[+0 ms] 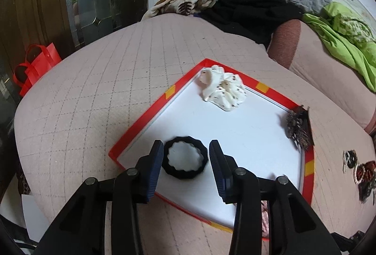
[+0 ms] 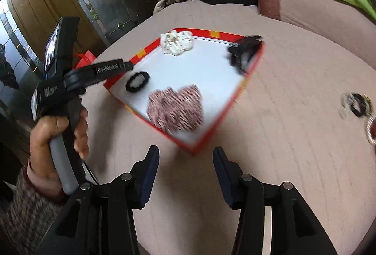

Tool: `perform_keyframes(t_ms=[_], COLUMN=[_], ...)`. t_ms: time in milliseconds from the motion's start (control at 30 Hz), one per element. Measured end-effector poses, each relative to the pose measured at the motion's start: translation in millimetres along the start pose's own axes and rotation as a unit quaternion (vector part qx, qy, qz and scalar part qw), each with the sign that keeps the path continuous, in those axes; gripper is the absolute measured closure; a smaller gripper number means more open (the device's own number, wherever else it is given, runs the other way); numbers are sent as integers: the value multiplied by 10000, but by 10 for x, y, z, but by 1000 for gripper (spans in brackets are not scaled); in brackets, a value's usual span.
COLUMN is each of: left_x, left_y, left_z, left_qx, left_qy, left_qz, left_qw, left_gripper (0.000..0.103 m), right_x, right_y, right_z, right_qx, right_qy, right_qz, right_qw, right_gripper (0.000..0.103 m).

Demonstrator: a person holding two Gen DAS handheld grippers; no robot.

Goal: Organize jewelry
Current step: 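Move both open tools back toward the remaining accessories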

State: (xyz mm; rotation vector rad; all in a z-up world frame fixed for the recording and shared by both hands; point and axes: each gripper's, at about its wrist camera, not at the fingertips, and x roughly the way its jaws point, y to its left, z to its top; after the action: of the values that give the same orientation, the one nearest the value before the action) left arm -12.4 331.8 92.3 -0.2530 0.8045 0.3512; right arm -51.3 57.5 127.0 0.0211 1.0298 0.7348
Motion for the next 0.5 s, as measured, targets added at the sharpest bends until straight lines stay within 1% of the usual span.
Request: perform_keyframes(t_ms=[100,200,300,367,433,500], left_x=[-138,-323,-558,-704,-868,-972], left_y=[-104,-266,-486,-648,-843,-1025], left_z=[-104,-260,-458,-594,-745,-828], left_qx=[96,256,420,574,737,901], left_qy=[-71,-112,-90,-86,-76,-25], left_qz=[-44,26,-137,-212,-380,-526], left_qw=[9999,9996,9990,9981,9965,9945], left_gripper=[64,64,62,59,56,55], right_x=[-209,-422,-618,-689,-743,-856], right_y=[-201,-431,-706,-847,-958,-1051], right_z=[-262,-494,-739,-846,-915,-969], right_qx=[52,249,651,885,1066,1163], right_qy=[-81,-145,-284,-342,-377,-502], right_qz=[-252,-427,-597,-659,-680,-718], right_qw=[9996,9987,9957,9933,9913,9893], right_gripper=[50,50,48,48,48,48])
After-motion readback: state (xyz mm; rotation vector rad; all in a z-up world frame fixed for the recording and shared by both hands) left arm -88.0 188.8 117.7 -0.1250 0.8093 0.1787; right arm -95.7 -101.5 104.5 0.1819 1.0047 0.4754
